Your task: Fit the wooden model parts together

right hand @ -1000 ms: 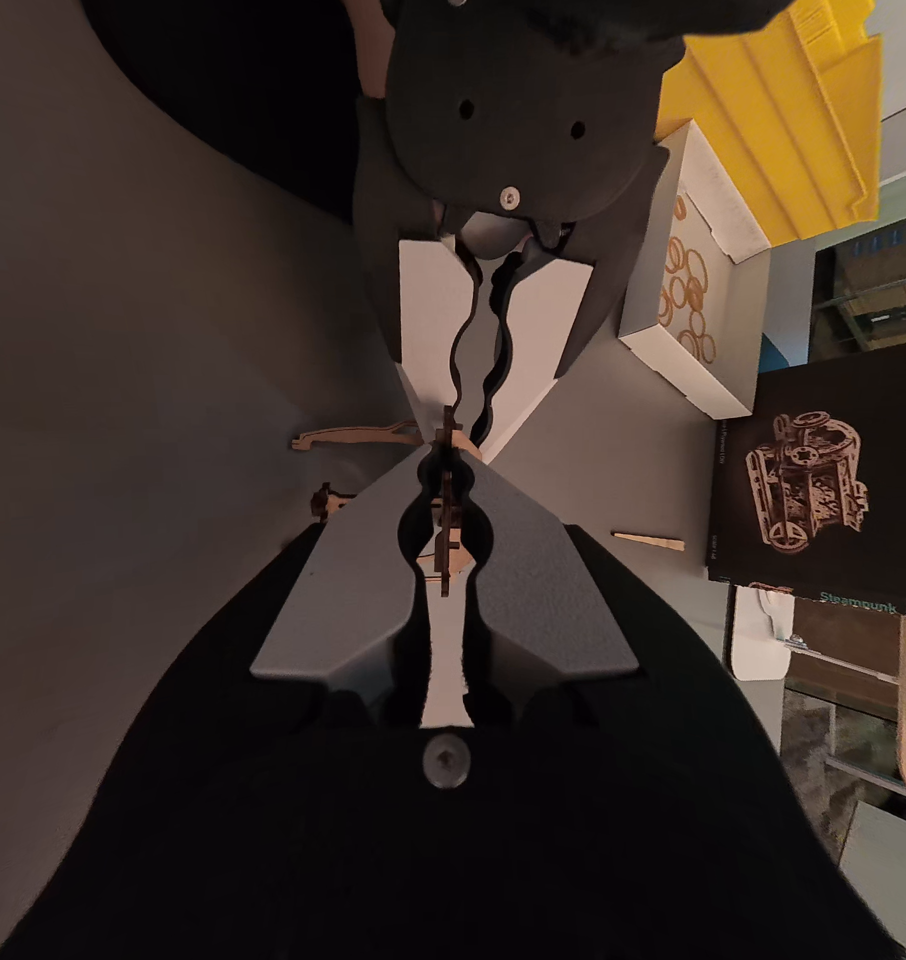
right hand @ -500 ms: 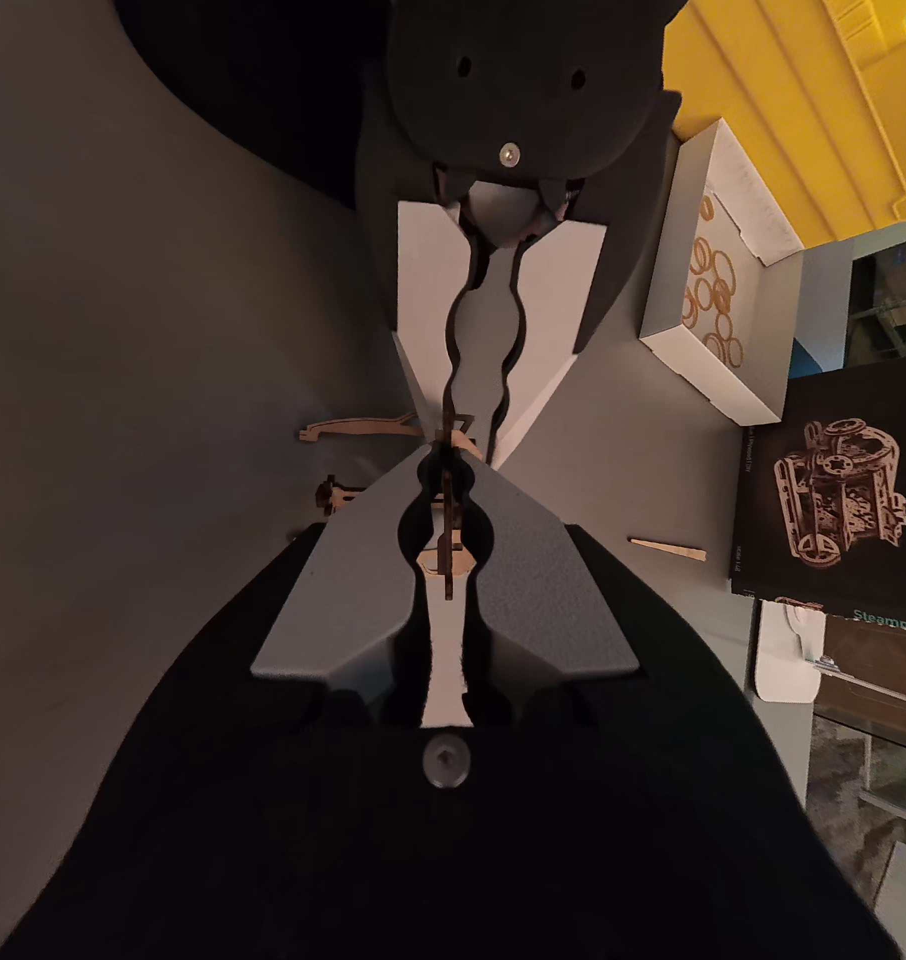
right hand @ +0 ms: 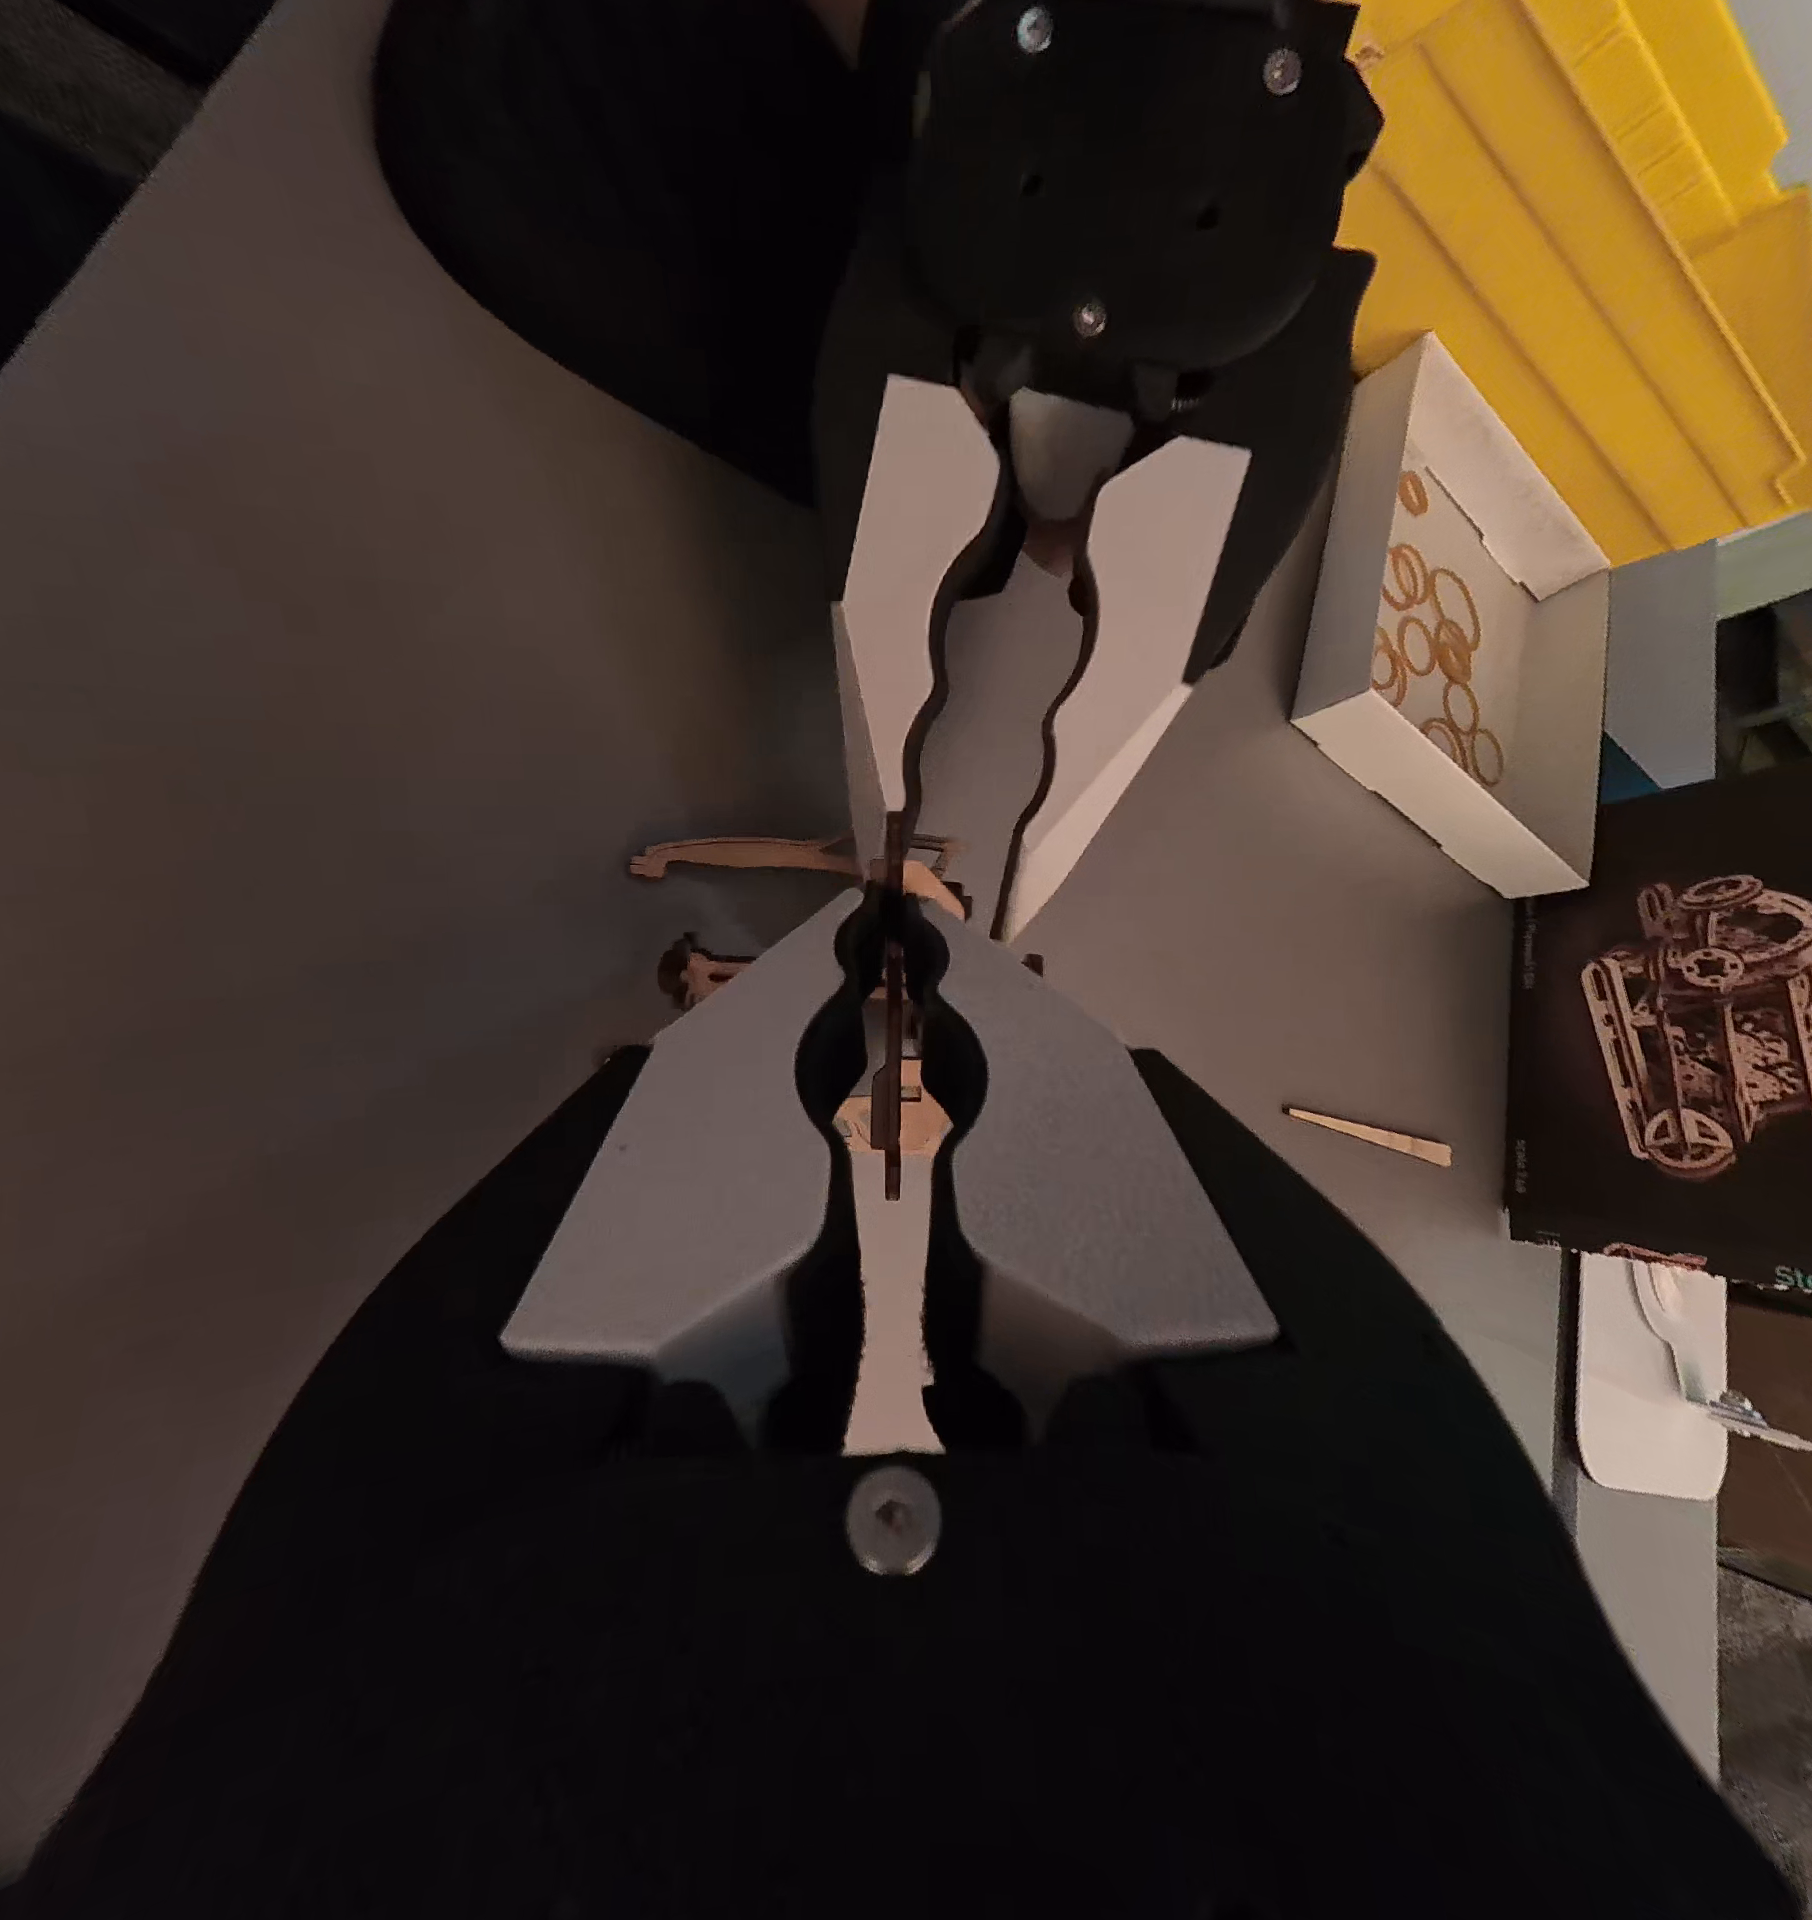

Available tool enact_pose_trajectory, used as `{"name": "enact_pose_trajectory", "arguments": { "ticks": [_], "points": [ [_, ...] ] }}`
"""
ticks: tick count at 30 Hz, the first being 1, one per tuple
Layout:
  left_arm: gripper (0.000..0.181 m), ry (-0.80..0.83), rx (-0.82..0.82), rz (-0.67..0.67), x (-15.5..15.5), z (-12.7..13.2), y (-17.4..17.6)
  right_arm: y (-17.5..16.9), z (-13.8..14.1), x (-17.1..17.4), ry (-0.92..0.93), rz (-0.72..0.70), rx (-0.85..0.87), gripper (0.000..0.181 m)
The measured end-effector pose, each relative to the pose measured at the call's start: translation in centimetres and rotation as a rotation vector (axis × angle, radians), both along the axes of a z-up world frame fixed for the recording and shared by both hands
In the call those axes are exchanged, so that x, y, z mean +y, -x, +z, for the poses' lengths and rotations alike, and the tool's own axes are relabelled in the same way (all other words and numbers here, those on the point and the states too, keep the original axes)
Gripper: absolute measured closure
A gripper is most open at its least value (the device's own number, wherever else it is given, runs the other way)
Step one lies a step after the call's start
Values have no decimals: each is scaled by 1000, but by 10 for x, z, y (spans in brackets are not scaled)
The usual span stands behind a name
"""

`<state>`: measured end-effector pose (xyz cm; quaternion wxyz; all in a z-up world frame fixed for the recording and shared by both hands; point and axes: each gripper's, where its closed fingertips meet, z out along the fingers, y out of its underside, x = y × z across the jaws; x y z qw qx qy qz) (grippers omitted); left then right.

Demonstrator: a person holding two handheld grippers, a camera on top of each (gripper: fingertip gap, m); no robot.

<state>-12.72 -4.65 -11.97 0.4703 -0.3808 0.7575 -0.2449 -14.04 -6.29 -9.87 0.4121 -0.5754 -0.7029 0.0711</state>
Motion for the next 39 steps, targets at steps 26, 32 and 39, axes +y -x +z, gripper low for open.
{"name": "enact_pose_trajectory", "arguments": {
  "ticks": [26,32,39],
  "points": [
    [178,-53,15,-18,9,-6,-3,3,-4,9,6,-37,-33,180],
    [178,-41,2,-44,6,-3,-4,1,-5,8,15,-39,-39,180],
    [179,15,28,-52,4,-4,-5,0,-5,8,12,-31,-49,180]
  ]
}}
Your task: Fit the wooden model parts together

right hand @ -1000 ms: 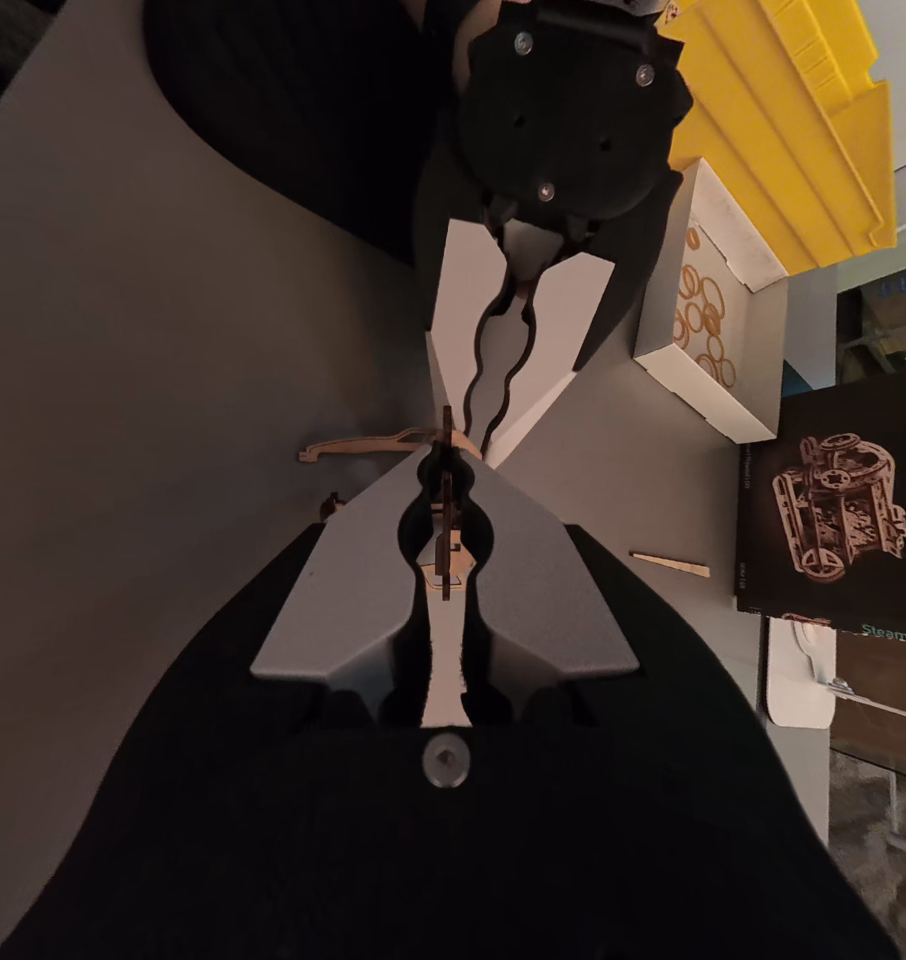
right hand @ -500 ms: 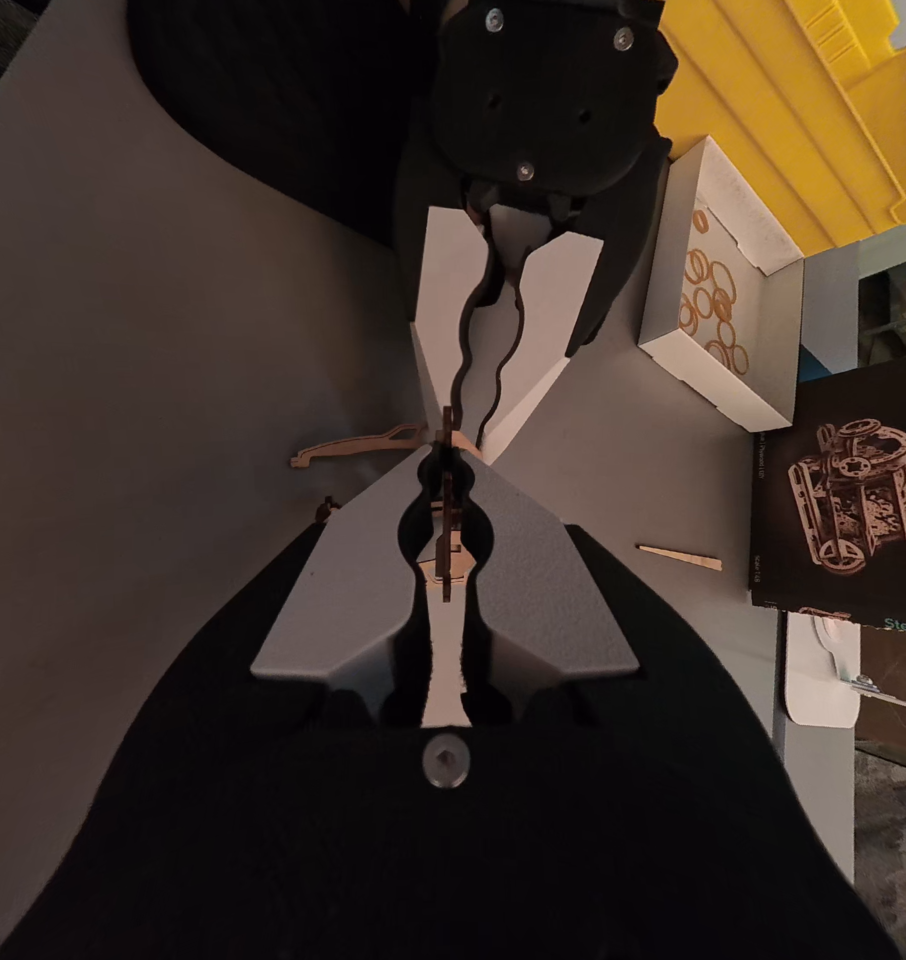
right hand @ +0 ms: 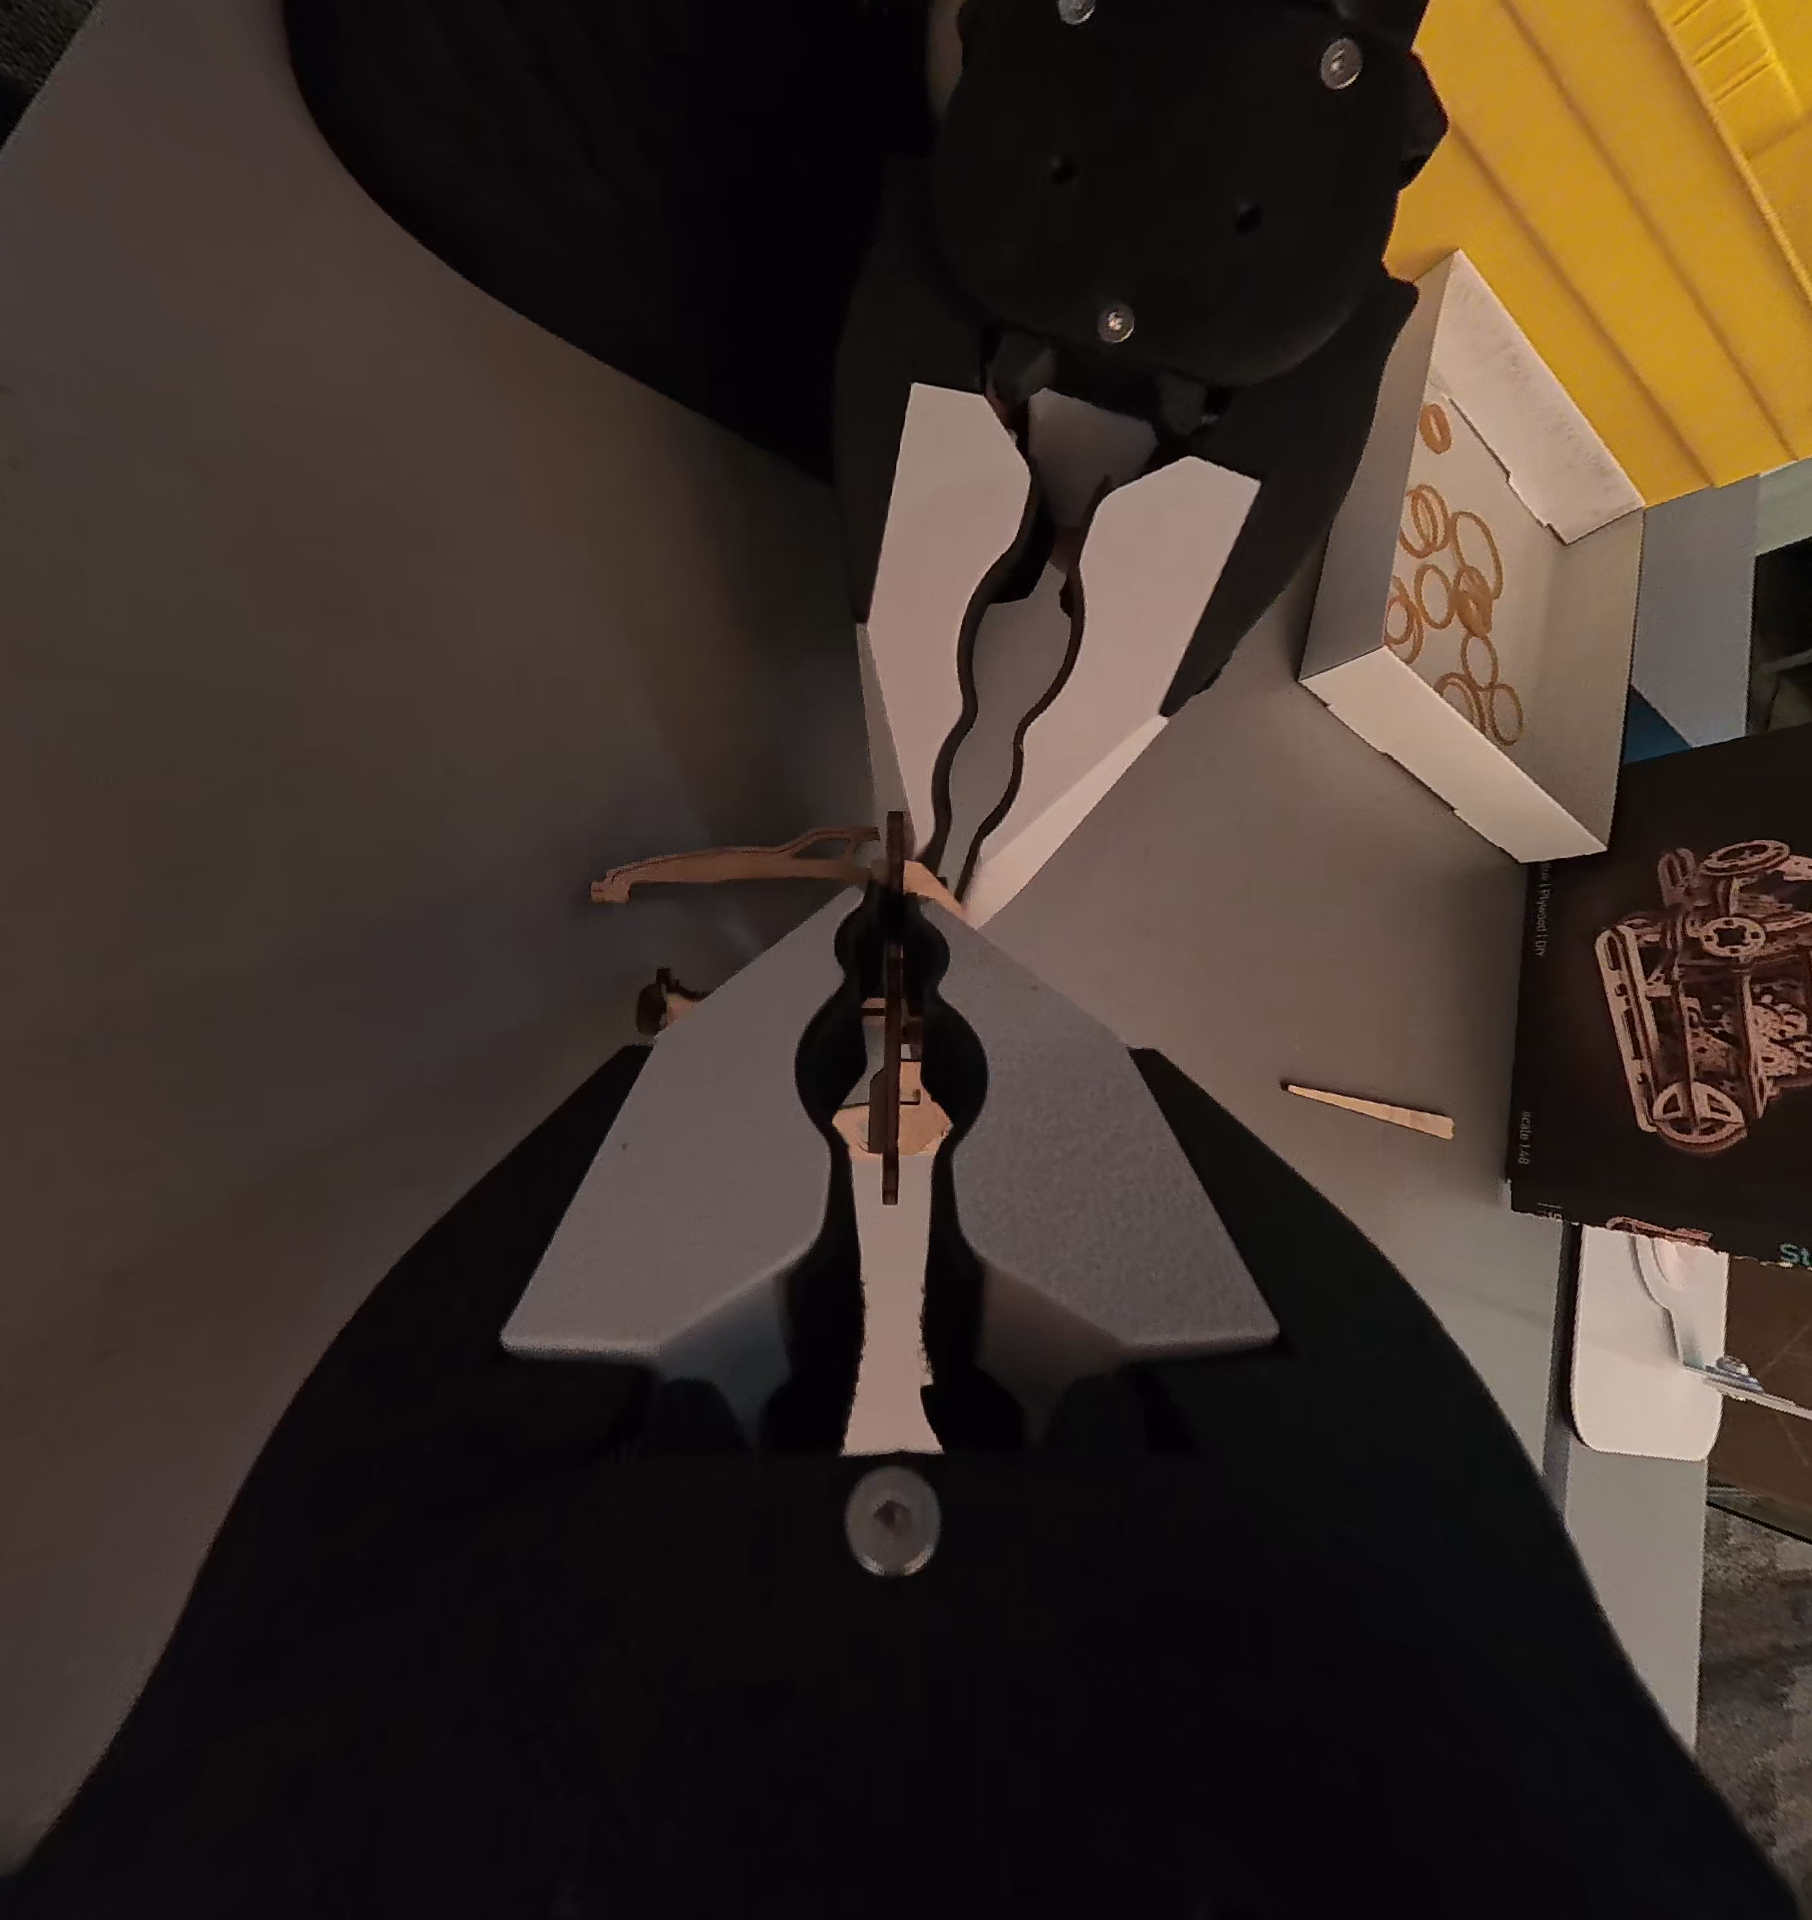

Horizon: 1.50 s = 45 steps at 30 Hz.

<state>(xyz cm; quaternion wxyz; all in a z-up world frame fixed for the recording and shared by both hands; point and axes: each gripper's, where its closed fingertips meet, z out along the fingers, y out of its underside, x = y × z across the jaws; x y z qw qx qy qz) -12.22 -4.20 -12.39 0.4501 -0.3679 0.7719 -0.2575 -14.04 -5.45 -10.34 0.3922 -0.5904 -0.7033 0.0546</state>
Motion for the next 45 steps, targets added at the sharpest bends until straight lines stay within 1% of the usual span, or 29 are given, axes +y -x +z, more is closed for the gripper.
{"name": "enact_pose_trajectory", "arguments": {
  "ticks": [4,9,15,19,22,31,36,42,45],
  "points": [
    [180,-23,-1,-9,-2,0,0,2,1,-1,17,18,-4,180],
    [179,-34,-1,-10,-2,-1,0,2,1,-1,96,3,8,180],
    [179,-44,-3,-15,-4,-1,0,2,0,-2,103,18,13,180],
    [179,-13,4,-23,-5,-2,2,3,-2,-3,87,52,25,180],
    [179,-2,-3,-30,-5,-2,1,3,-1,-3,113,42,38,180],
    [179,-1,6,-9,-4,-2,1,2,-3,-2,76,37,10,180],
    [180,38,32,13,-3,-2,0,1,-2,-2,104,38,27,179],
    [179,7,1,-11,-4,-2,0,1,-2,-2,99,38,31,180],
    [178,26,12,-4,-2,-2,1,2,-3,-1,79,39,21,180]
  ]
}}
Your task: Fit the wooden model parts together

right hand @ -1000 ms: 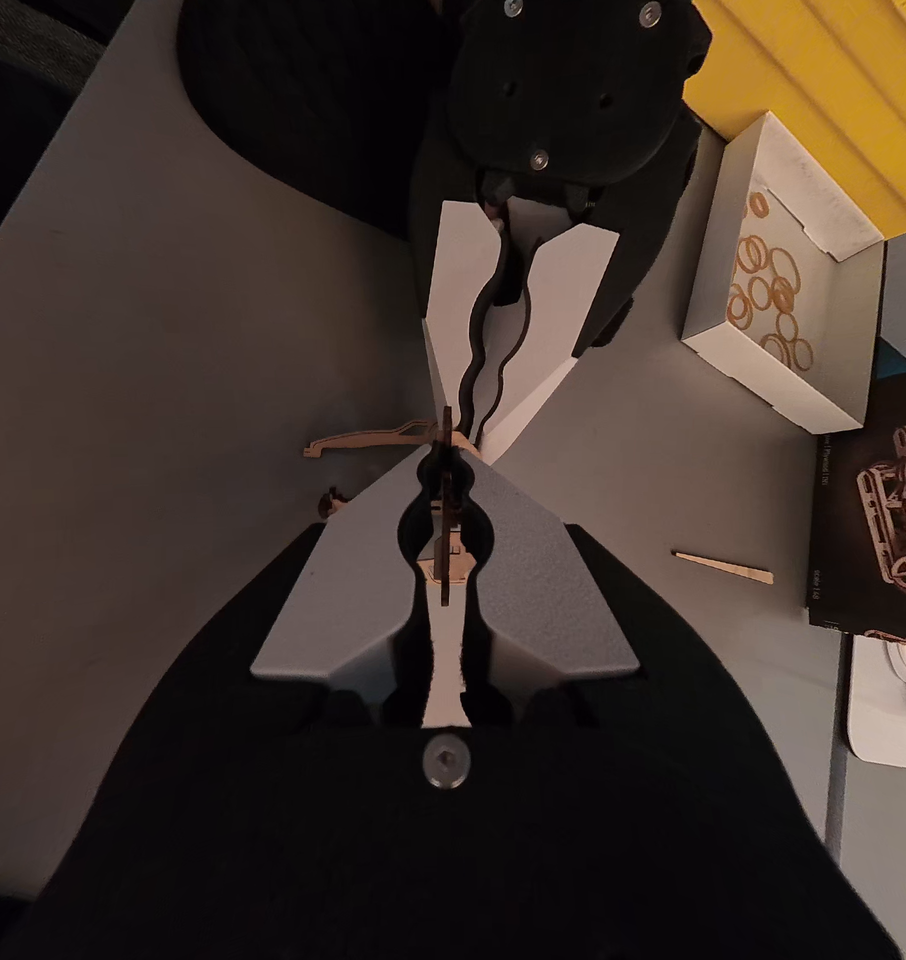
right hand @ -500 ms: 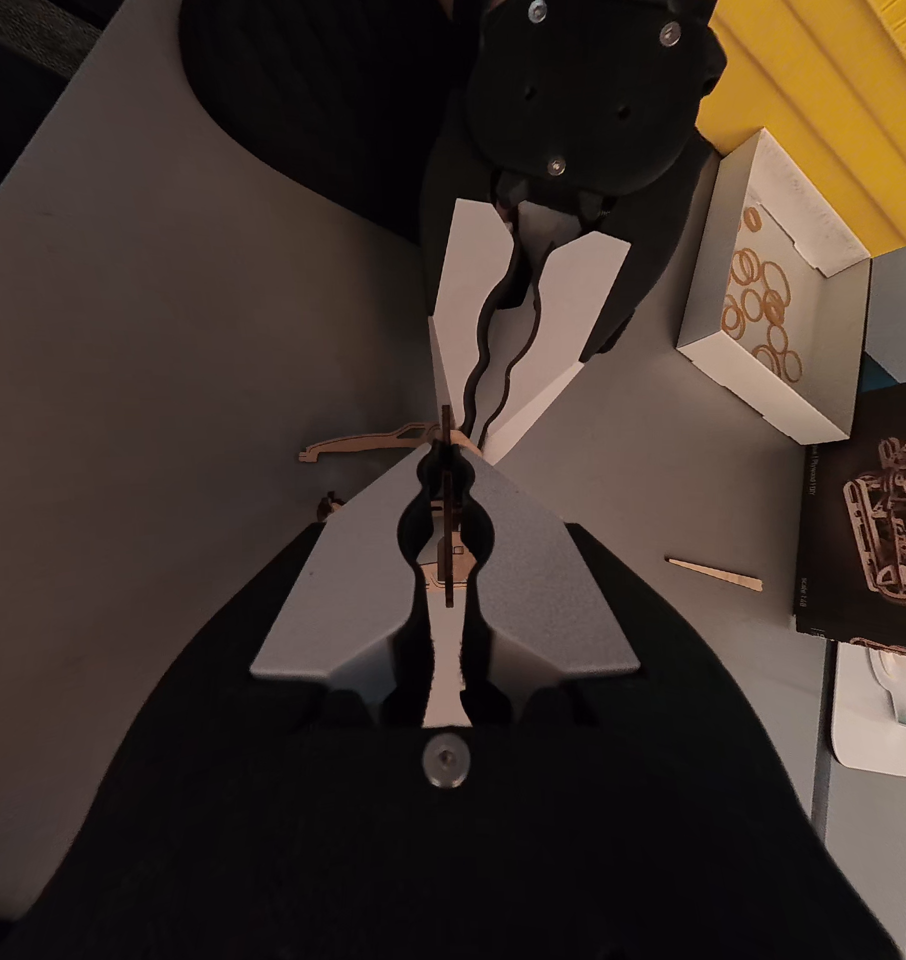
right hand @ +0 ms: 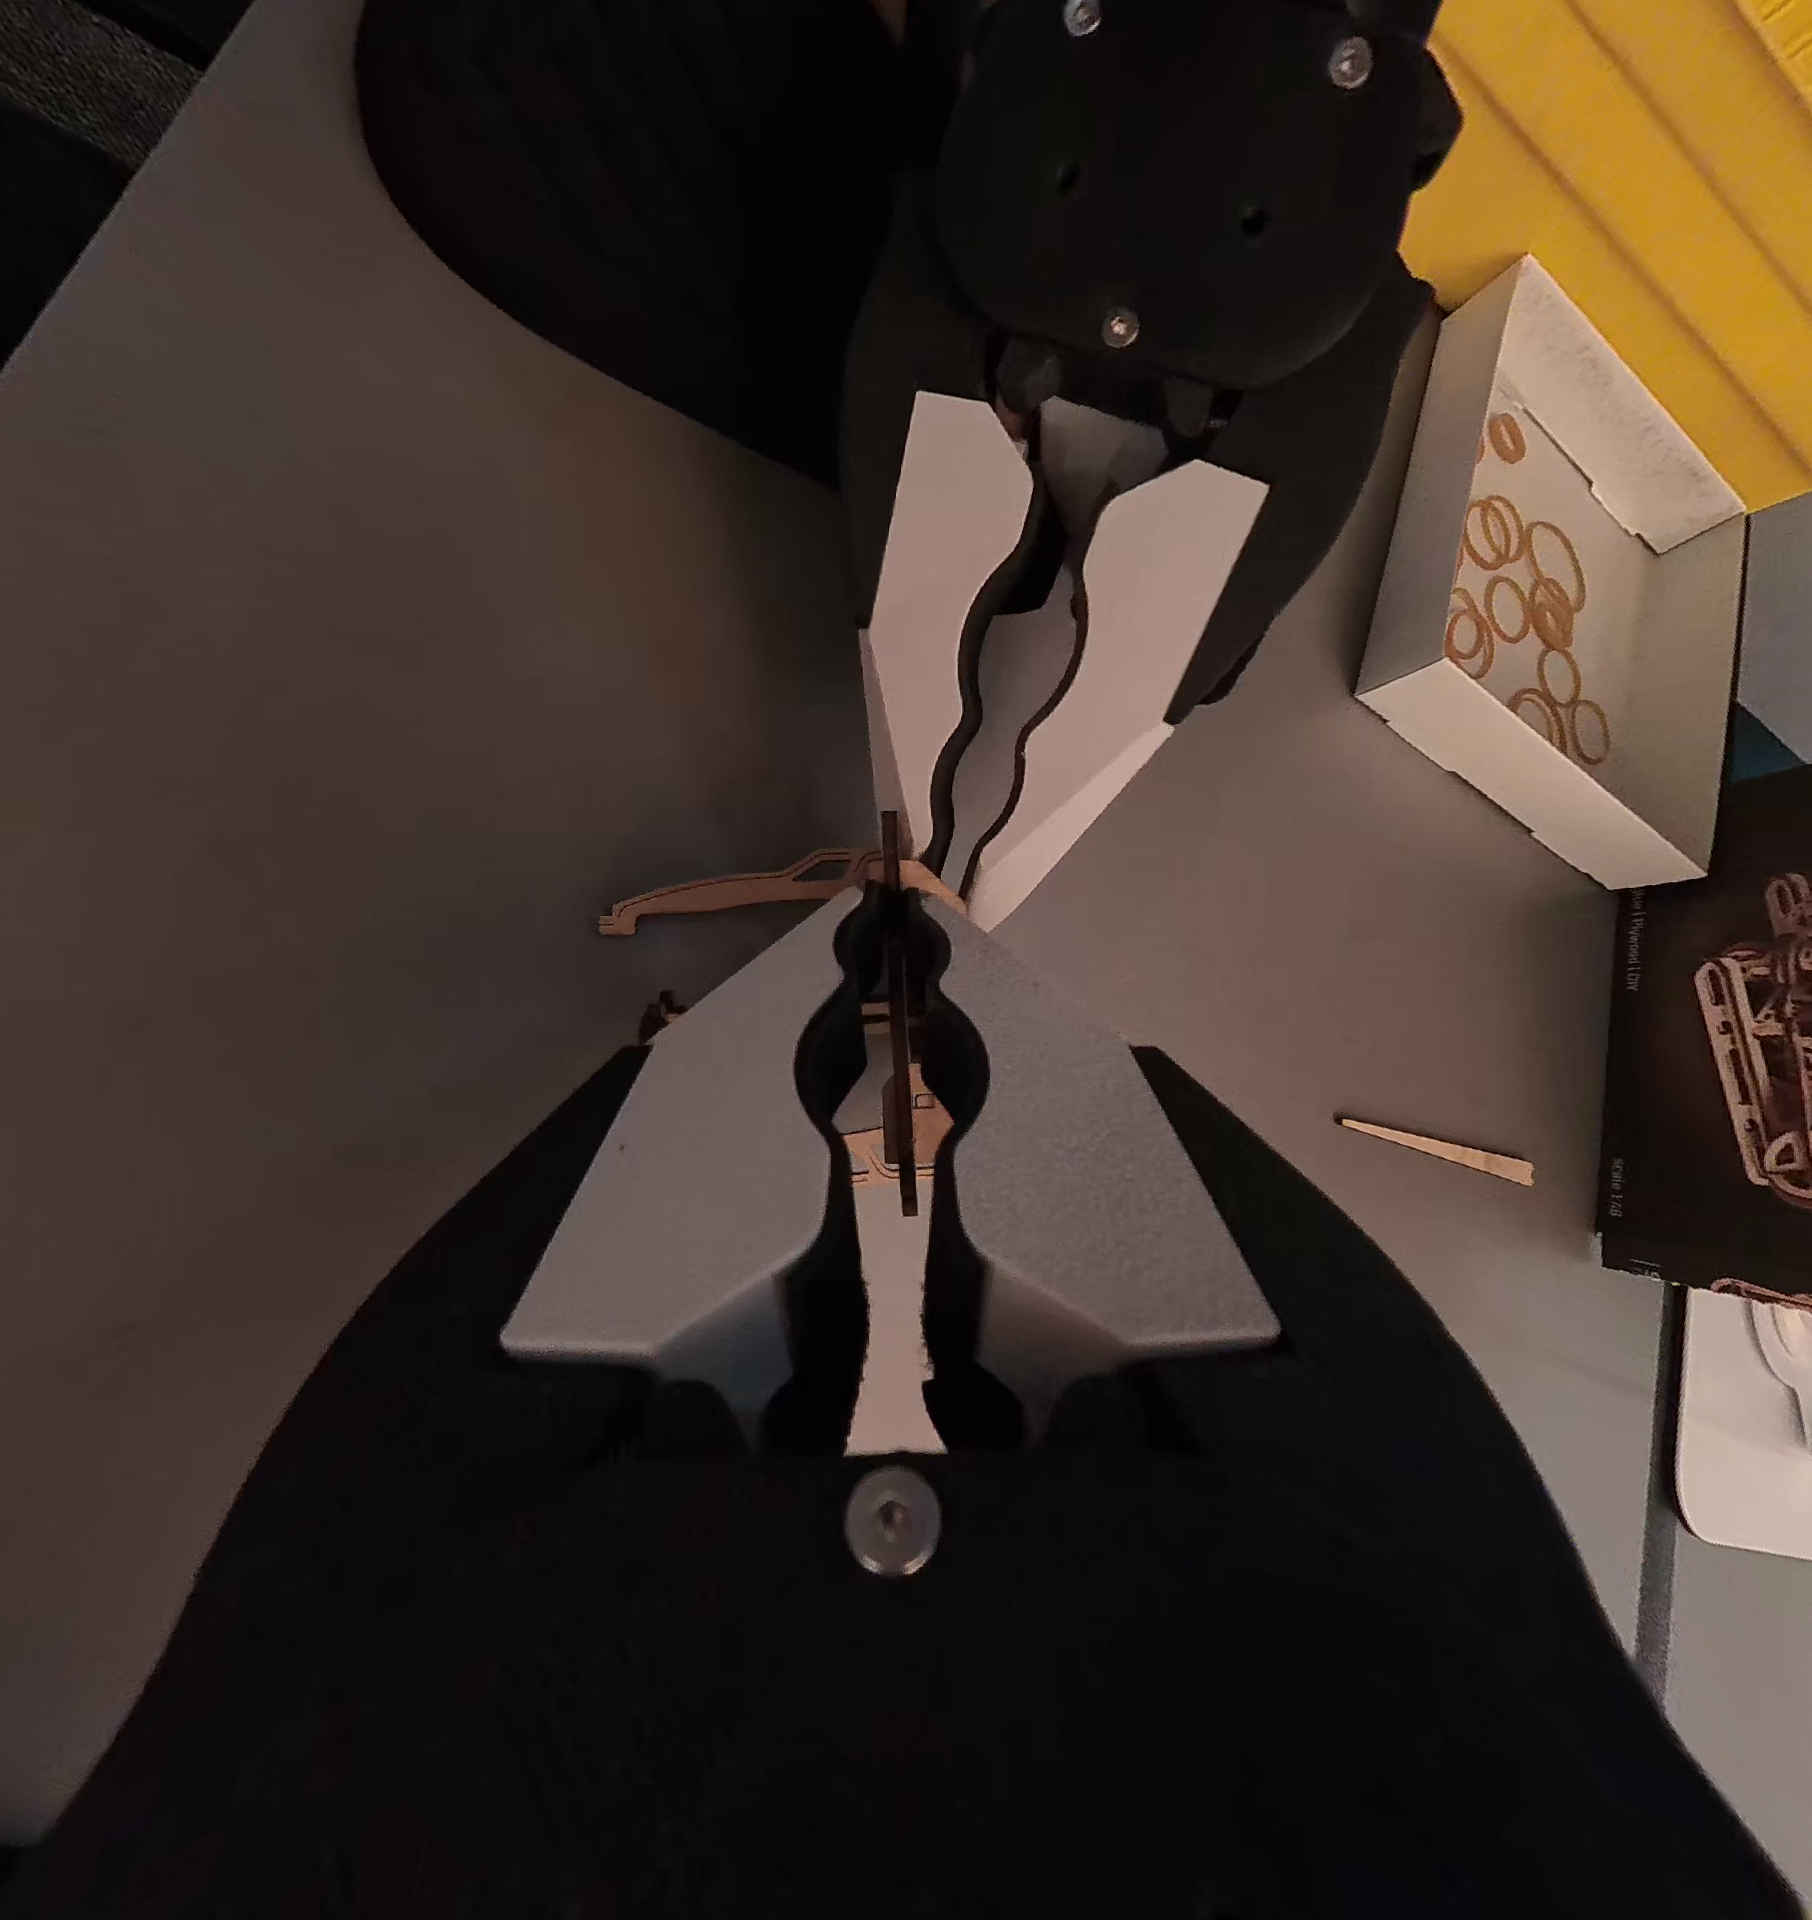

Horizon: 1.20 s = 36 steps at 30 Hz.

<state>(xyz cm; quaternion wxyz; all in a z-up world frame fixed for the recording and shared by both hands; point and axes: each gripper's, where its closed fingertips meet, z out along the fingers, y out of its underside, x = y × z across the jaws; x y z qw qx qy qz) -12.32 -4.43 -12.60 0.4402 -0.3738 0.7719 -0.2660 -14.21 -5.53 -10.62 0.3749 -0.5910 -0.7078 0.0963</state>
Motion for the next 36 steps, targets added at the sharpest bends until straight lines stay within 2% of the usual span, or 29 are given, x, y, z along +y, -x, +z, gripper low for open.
{"name": "enact_pose_trajectory", "arguments": {
  "ticks": [10,12,16,18,25,36],
  "points": [
    [181,135,-41,-17,12,15,10,-1,0,6,-3,-19,10,180],
    [180,271,-64,-9,16,25,11,-1,0,6,-7,-19,7,180],
    [161,617,-64,7,21,44,6,-1,0,6,-15,-19,1,180],
    [158,695,-42,30,23,43,1,-2,0,7,-17,-20,-2,180],
    [147,657,44,95,22,25,-5,-2,0,7,-25,-23,-8,180],
    [144,759,68,75,22,26,-5,-2,0,8,-24,-22,-9,180]
  ]
}}
